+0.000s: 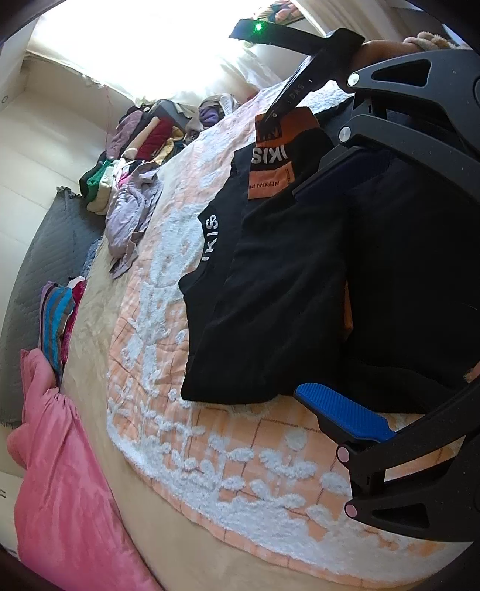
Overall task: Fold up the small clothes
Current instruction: 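Grasp the placed orange cuff with the right tool and straighten it flat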
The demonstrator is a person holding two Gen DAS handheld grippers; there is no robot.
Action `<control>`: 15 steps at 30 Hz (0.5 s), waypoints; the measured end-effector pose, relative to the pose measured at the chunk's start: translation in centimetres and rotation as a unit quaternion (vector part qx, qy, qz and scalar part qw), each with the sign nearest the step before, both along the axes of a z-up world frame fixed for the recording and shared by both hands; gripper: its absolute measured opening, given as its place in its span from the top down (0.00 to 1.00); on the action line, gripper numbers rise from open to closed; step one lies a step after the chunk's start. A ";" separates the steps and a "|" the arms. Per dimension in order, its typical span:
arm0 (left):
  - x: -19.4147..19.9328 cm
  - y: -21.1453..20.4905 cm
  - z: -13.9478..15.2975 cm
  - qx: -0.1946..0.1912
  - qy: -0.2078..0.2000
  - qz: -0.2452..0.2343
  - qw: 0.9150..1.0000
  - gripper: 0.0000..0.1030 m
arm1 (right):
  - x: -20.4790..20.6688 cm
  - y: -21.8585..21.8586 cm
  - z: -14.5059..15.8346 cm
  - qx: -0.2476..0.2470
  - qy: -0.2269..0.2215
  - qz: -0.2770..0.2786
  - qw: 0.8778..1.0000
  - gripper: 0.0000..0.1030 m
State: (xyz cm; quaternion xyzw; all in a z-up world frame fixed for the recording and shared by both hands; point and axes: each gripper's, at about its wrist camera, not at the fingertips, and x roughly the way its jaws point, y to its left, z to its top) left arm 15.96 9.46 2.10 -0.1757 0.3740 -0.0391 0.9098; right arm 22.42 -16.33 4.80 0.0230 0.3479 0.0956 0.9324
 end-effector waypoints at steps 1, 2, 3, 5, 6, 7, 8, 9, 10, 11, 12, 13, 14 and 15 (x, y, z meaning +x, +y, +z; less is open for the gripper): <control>0.1 -0.1 0.0 0.000 0.000 -0.002 1.000 0.12 | 0.0 -0.1 0.0 0.000 0.001 -0.003 1.000 0.88; 0.3 -0.3 -0.1 0.002 0.000 -0.006 1.000 0.12 | -0.1 -0.2 0.0 0.001 0.001 -0.004 1.000 0.87; 0.4 -0.5 0.0 0.004 -0.001 -0.009 1.000 0.12 | -0.2 -0.3 0.0 0.003 0.000 -0.007 1.000 0.83; 0.7 -0.8 0.0 0.009 -0.001 -0.012 1.000 0.12 | -0.5 -0.6 0.1 -0.001 -0.004 -0.016 1.000 0.76; 0.8 -0.9 -0.1 0.011 -0.001 -0.014 1.000 0.12 | -0.7 -0.7 0.3 -0.004 -0.010 -0.021 1.000 0.75; 1.0 -1.0 -0.1 0.013 -0.001 -0.013 1.000 0.12 | -0.8 -0.9 0.4 -0.004 -0.013 -0.023 1.000 0.75; 1.1 -1.0 -0.1 0.017 -0.002 -0.010 1.000 0.12 | -0.9 -1.1 0.5 -0.001 -0.014 -0.025 1.000 0.75; 1.2 -1.1 -0.1 0.021 -0.002 -0.008 1.000 0.12 | -1.0 -1.2 0.5 0.003 -0.013 -0.024 1.000 0.74; 1.4 -1.2 0.0 0.026 -0.001 -0.006 1.000 0.12 | -1.1 -1.2 0.6 0.007 -0.011 -0.021 1.000 0.70; 1.5 -1.2 0.0 0.027 -0.001 -0.006 1.000 0.12 | -1.2 -1.2 0.6 0.010 -0.010 -0.018 1.000 0.69; 1.7 -1.2 0.0 0.026 -0.001 -0.006 1.000 0.12 | -1.3 -1.1 0.6 0.010 -0.009 -0.013 1.000 0.68; 1.8 -1.2 0.0 0.027 -0.001 -0.007 1.000 0.12 | -1.5 -0.9 0.7 0.009 -0.009 -0.007 1.000 0.68; 1.9 -1.3 0.0 0.028 0.000 -0.007 1.000 0.12 | -1.7 -0.7 0.7 0.007 -0.008 -0.002 1.000 0.67; 2.1 -1.4 0.0 0.030 0.001 -0.008 1.000 0.12 | -1.9 -0.4 0.7 0.005 -0.008 0.007 1.000 0.67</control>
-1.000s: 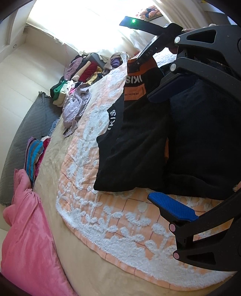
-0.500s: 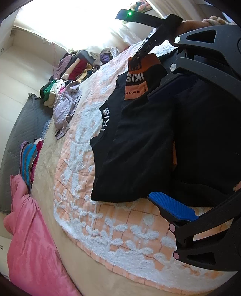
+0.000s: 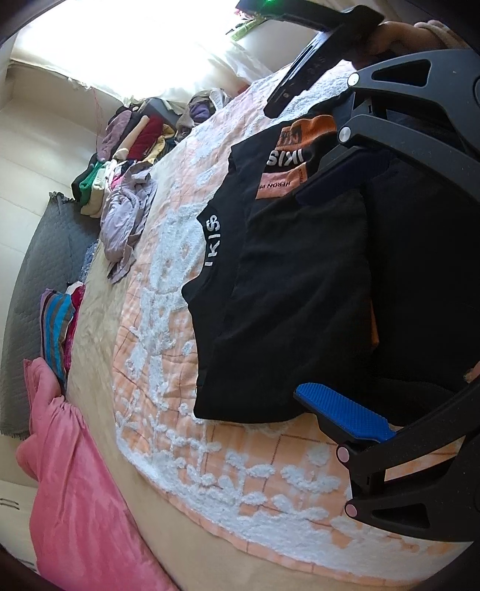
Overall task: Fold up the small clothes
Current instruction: 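Grasp the placed orange cuff with the right tool and straighten it flat, then open the right tool and lift it off the folded sleeves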
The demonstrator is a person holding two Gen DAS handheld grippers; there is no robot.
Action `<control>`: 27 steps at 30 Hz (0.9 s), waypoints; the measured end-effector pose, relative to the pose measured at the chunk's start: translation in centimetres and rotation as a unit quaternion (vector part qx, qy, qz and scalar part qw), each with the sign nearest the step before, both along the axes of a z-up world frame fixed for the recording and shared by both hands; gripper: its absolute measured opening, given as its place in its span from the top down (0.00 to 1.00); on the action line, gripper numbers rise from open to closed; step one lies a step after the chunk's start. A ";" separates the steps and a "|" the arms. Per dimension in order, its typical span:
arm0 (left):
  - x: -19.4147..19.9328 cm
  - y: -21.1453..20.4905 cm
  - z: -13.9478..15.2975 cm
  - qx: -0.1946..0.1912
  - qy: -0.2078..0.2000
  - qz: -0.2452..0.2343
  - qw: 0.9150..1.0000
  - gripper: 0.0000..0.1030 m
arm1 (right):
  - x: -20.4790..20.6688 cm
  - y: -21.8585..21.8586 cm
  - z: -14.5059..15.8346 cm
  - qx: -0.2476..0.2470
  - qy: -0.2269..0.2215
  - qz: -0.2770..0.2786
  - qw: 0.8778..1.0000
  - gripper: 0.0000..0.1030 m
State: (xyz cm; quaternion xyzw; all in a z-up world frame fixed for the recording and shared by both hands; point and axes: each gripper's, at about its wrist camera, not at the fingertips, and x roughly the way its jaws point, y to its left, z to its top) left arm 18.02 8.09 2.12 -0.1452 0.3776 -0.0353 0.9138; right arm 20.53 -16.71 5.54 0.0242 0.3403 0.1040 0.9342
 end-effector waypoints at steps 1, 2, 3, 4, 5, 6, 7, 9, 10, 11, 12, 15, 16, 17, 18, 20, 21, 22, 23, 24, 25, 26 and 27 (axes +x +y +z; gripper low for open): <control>0.1 -0.1 0.0 0.002 0.001 -0.001 1.000 0.12 | -0.2 0.3 0.0 -0.001 0.001 0.008 1.000 0.66; 0.4 -0.2 -0.1 0.005 0.004 -0.003 1.000 0.12 | -0.3 0.7 0.0 -0.003 0.003 0.017 1.000 0.64; 0.5 -0.3 -0.3 0.007 0.006 -0.006 1.000 0.14 | -0.5 1.1 -0.1 -0.006 0.007 0.028 1.000 0.62; 0.7 -0.4 -0.5 0.010 0.010 -0.011 1.000 0.19 | -0.6 1.4 -0.1 -0.008 0.007 0.034 0.999 0.62; 0.9 -0.5 -0.7 0.012 0.016 -0.015 1.000 0.23 | -0.8 1.8 -0.2 -0.013 0.007 0.041 0.999 0.62; 1.1 -0.6 -1.1 0.012 0.023 -0.020 0.999 0.31 | -1.1 2.4 -0.3 -0.021 0.008 0.051 0.998 0.62; 1.4 -0.6 -1.5 0.013 0.031 -0.023 0.999 0.40 | -1.3 2.7 -0.3 -0.025 0.008 0.057 0.998 0.62; 1.7 -0.5 -2.5 0.017 0.048 -0.027 0.998 0.53 | -1.7 3.5 -0.4 -0.028 0.009 0.073 0.997 0.62; 1.8 -0.4 -3.3 0.015 0.063 -0.028 0.998 0.59 | -1.8 3.8 -0.5 -0.029 0.010 0.081 0.996 0.62; 1.8 -0.3 -3.7 0.013 0.067 -0.029 0.997 0.59 | -2.0 4.2 -0.5 -0.030 0.011 0.089 0.996 0.62; 1.7 0.0 -4.1 0.005 0.068 -0.030 0.997 0.59 | -2.1 4.6 -0.6 -0.031 0.011 0.095 0.995 0.62; 1.4 0.6 -4.4 -0.010 0.067 -0.029 0.997 0.59 | -2.4 5.6 -0.7 -0.034 0.013 0.114 0.993 0.62; 1.3 0.7 -4.4 -0.012 0.066 -0.029 0.997 0.59 | -2.4 5.8 -0.7 -0.035 0.014 0.118 0.992 0.62; 1.3 0.7 -4.4 -0.013 0.065 -0.029 0.997 0.59 | -2.4 6.1 -0.9 -0.037 0.018 0.124 0.991 0.62; 1.2 0.6 -4.4 -0.012 0.064 -0.029 0.997 0.59 | -2.4 6.4 -1.0 -0.039 0.021 0.127 0.991 0.62; 1.0 0.5 -4.4 -0.009 0.062 -0.029 0.998 0.59 | -2.2 6.7 -1.5 -0.045 0.029 0.129 0.990 0.62; 1.0 0.5 -4.4 -0.006 0.061 -0.029 0.998 0.59 | -1.9 6.7 -1.9 -0.048 0.038 0.128 0.990 0.62; 1.0 0.3 -4.4 0.000 0.060 -0.029 0.998 0.59 | -1.7 6.7 -2.3 -0.051 0.047 0.126 0.990 0.62; 1.0 0.2 -4.4 0.005 0.059 -0.028 0.998 0.59 | -1.4 6.6 -2.7 -0.055 0.057 0.123 0.989 0.62; 0.9 0.0 -4.3 0.012 0.058 -0.028 0.998 0.59 | -1.0 6.4 -3.4 -0.066 0.068 0.112 0.989 0.62; 0.9 -0.1 -4.3 0.018 0.058 -0.028 0.998 0.59 | -0.8 6.3 -4.0 -0.071 0.077 0.107 0.989 0.62; 0.9 -0.2 -4.3 0.021 0.057 -0.028 0.998 0.59 | -0.6 6.0 -4.4 -0.064 0.082 0.108 0.989 0.62; 0.8 -0.2 -4.3 0.021 0.057 -0.028 0.998 0.59 | -0.5 5.9 -4.6 -0.059 0.085 0.107 0.989 0.62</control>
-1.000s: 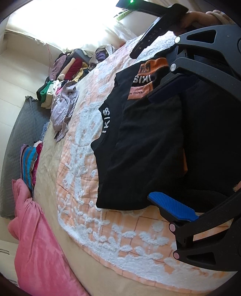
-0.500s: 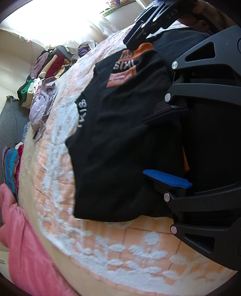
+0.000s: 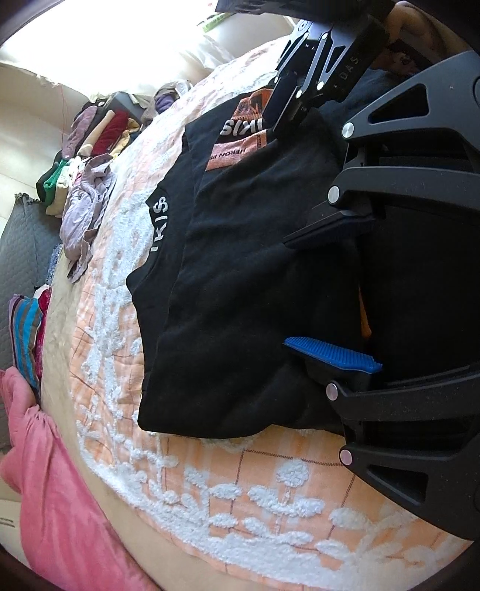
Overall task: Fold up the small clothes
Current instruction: 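Open the right tool and lift it off the folded sleeves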
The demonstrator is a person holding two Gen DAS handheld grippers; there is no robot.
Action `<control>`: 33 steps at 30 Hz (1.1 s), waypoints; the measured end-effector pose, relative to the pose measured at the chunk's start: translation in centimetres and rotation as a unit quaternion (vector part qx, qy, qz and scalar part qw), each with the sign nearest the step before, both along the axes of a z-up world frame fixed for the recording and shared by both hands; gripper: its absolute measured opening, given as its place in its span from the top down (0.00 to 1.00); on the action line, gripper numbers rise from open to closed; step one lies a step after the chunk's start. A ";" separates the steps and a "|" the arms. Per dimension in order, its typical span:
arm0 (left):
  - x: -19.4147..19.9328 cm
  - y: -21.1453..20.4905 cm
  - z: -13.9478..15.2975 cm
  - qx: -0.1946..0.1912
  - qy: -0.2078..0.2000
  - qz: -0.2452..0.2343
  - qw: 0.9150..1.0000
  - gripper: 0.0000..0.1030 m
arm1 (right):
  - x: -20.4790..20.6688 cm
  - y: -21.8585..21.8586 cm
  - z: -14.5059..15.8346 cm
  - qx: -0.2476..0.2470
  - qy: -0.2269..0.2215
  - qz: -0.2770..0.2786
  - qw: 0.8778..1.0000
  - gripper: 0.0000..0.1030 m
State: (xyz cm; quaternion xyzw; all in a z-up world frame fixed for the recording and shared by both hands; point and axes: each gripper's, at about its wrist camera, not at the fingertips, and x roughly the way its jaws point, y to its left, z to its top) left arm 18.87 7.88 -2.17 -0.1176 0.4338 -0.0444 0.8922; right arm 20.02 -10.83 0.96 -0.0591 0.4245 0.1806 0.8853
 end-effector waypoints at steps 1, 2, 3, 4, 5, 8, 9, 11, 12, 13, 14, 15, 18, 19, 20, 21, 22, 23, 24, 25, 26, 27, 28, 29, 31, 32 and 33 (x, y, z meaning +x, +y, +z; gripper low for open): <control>0.0 0.0 0.0 -0.002 0.000 0.000 1.000 0.59 | 0.0 -0.1 -0.2 0.003 0.002 -0.002 1.000 0.62; 0.0 0.0 0.0 -0.005 0.001 0.001 1.000 0.59 | 0.0 0.0 -0.2 0.001 0.000 -0.003 1.000 0.62; 0.0 0.0 0.0 -0.006 0.001 0.001 1.000 0.59 | -0.1 0.1 -0.2 0.000 -0.001 -0.004 1.000 0.62; -0.1 0.0 0.0 -0.006 0.002 0.002 1.000 0.59 | -0.1 0.1 -0.2 0.000 -0.001 -0.006 1.000 0.61; 0.0 0.1 0.1 -0.006 0.001 0.002 1.000 0.59 | -0.1 0.1 -0.2 0.002 0.000 -0.008 1.000 0.61; -0.3 0.0 0.1 0.003 -0.001 0.001 1.000 0.59 | -0.2 -0.1 0.3 0.021 0.000 -0.015 1.000 0.59; -0.4 0.0 0.1 0.004 -0.002 0.001 1.000 0.59 | -0.3 -0.4 0.5 0.034 0.001 -0.019 0.999 0.57; -0.5 0.1 0.1 0.003 -0.002 0.002 1.000 0.59 | -0.6 -0.8 0.9 0.048 -0.001 -0.026 0.999 0.55; -0.6 0.1 0.2 0.002 -0.002 0.003 1.000 0.59 | -0.8 -0.9 1.1 0.052 -0.003 -0.027 0.998 0.53; -0.7 0.2 0.2 0.002 -0.002 0.003 1.000 0.59 | -0.9 -1.0 1.3 0.055 -0.005 -0.029 0.998 0.49; -0.8 0.2 0.3 0.002 -0.002 0.003 1.000 0.59 | -1.2 -1.2 1.4 0.057 -0.008 -0.031 0.998 0.46; -0.8 0.2 0.3 0.002 -0.002 0.003 1.000 0.59 | -1.4 -1.3 1.6 0.059 -0.010 -0.035 0.998 0.42; -1.0 0.2 0.4 -0.001 -0.003 0.004 1.000 0.58 | -1.8 -1.9 1.9 0.066 -0.013 -0.042 0.997 0.41; -1.1 0.3 0.4 -0.001 -0.003 0.005 1.000 0.58 | -1.9 -2.0 1.9 0.067 -0.014 -0.044 0.997 0.40; -1.2 0.3 0.5 -0.002 -0.002 0.005 1.000 0.58 | -2.1 -2.3 2.1 0.069 -0.017 -0.046 0.996 0.39; -1.3 0.4 0.6 -0.004 -0.002 0.005 1.000 0.57 | -2.2 -2.4 2.1 0.069 -0.020 -0.049 0.996 0.38; -1.4 0.4 0.7 -0.004 -0.002 0.006 1.000 0.56 | -2.5 -2.5 2.2 0.070 -0.023 -0.051 0.996 0.35; -1.4 0.4 0.9 -0.003 -0.002 0.006 1.000 0.56 | -2.7 -2.7 2.4 0.072 -0.027 -0.054 0.996 0.32; -1.5 0.3 1.0 0.000 -0.003 0.004 1.000 0.54 | -2.9 -2.9 2.6 0.076 -0.030 -0.055 0.995 0.28; -1.6 0.2 1.1 0.002 -0.004 0.004 1.000 0.51 | -3.0 -3.0 2.7 0.078 -0.033 -0.056 0.995 0.26; -1.7 0.2 1.3 0.000 -0.005 0.004 1.000 0.50 | -3.2 -3.2 2.9 0.081 -0.039 -0.058 0.994 0.25; -1.8 0.1 1.4 -0.002 -0.006 0.004 1.000 0.47 | -3.3 -3.3 3.0 0.081 -0.041 -0.059 0.994 0.24; -1.9 0.1 1.5 -0.003 -0.007 0.005 1.000 0.45 | -3.5 -3.4 3.2 0.082 -0.044 -0.061 0.994 0.24; -2.1 0.1 1.7 -0.003 -0.009 0.006 1.000 0.44 | -3.6 -3.5 3.3 0.083 -0.046 -0.063 0.994 0.24; -2.4 0.2 1.9 -0.006 -0.012 0.007 1.000 0.37 | -3.9 -3.9 3.5 0.087 -0.048 -0.068 0.993 0.17; -2.5 0.3 2.1 -0.008 -0.014 0.009 1.000 0.36 | -4.0 -4.1 3.6 0.090 -0.049 -0.070 0.992 0.12; -2.7 0.4 2.3 -0.007 -0.016 0.012 1.000 0.34 | -4.2 -4.1 3.6 0.092 -0.052 -0.071 0.992 0.10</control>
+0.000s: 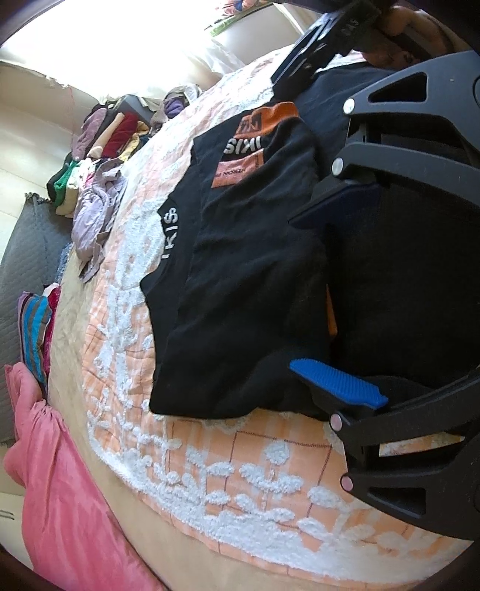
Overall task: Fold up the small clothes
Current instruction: 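Open the right tool and lift it off the folded sleeves, then move both open tools back toward the sweatshirt's hem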
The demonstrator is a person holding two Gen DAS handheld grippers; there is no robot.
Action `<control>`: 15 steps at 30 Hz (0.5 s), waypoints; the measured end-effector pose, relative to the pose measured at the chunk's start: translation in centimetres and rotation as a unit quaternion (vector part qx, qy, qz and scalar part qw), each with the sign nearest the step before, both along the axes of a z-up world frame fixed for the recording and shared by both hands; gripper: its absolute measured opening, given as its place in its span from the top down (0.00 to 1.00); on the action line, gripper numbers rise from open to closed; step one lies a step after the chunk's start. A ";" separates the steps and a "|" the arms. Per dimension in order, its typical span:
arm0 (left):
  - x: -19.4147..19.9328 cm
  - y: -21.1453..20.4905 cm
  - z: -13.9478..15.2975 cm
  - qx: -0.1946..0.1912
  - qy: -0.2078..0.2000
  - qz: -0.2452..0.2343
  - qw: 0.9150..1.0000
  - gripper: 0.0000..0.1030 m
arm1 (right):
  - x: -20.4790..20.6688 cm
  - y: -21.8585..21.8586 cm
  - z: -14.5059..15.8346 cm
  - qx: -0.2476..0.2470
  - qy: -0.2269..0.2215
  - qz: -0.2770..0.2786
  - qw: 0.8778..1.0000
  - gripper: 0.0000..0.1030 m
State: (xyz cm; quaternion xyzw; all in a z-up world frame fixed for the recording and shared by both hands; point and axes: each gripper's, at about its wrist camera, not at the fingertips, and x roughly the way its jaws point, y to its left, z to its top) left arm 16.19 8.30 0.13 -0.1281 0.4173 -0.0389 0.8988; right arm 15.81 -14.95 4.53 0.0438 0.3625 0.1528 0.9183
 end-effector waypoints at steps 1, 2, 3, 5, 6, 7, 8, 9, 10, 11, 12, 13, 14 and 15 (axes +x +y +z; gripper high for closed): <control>-0.2 0.1 0.2 0.002 -0.003 0.003 1.000 0.31 | -0.2 -0.1 0.1 0.001 -0.003 -0.001 1.000 0.10; -0.3 0.2 0.4 0.002 -0.005 0.005 1.000 0.30 | -0.4 -0.1 0.1 0.001 -0.006 -0.002 1.000 0.10; -0.4 0.3 0.6 0.001 -0.006 0.008 1.000 0.29 | -0.6 -0.2 0.2 0.002 -0.007 -0.003 1.000 0.10; -0.7 0.5 0.8 -0.002 -0.009 0.010 1.000 0.25 | -0.8 -0.4 0.3 0.004 -0.009 -0.004 1.000 0.09; -0.8 0.6 1.0 -0.001 -0.010 0.013 1.000 0.20 | -1.0 -0.5 0.5 0.007 -0.011 -0.005 1.000 0.08; -1.1 0.7 1.2 0.003 -0.012 0.016 1.000 0.18 | -1.2 -0.5 0.6 0.008 -0.012 -0.004 1.000 0.08; -1.1 0.8 1.3 0.005 -0.013 0.018 1.000 0.16 | -1.2 -0.6 0.7 0.008 -0.014 -0.005 1.000 0.08; -1.3 0.9 1.5 0.009 -0.015 0.027 0.999 0.10 | -1.4 -0.6 0.9 0.008 -0.015 -0.005 1.000 0.08; -1.5 1.0 1.6 0.010 -0.016 0.030 0.999 0.09 | -1.5 -0.6 1.0 0.008 -0.017 -0.004 1.000 0.08; -1.6 1.1 1.8 0.010 -0.017 0.032 0.999 0.09 | -1.6 -0.7 1.2 0.009 -0.017 -0.004 1.000 0.08; -1.8 1.2 1.8 0.008 -0.018 0.032 0.999 0.09 | -1.9 -0.7 1.3 0.010 -0.019 -0.003 1.000 0.08; -1.9 1.2 2.0 0.009 -0.019 0.033 0.999 0.09 | -2.0 -0.7 1.5 0.010 -0.021 -0.003 1.000 0.08; -2.1 1.3 2.1 0.011 -0.020 0.035 0.999 0.09 | -2.2 -0.7 1.7 0.011 -0.023 -0.002 1.000 0.08; -2.2 1.3 2.2 0.013 -0.021 0.035 0.999 0.09 | -2.4 -0.8 1.8 0.012 -0.025 -0.001 1.000 0.08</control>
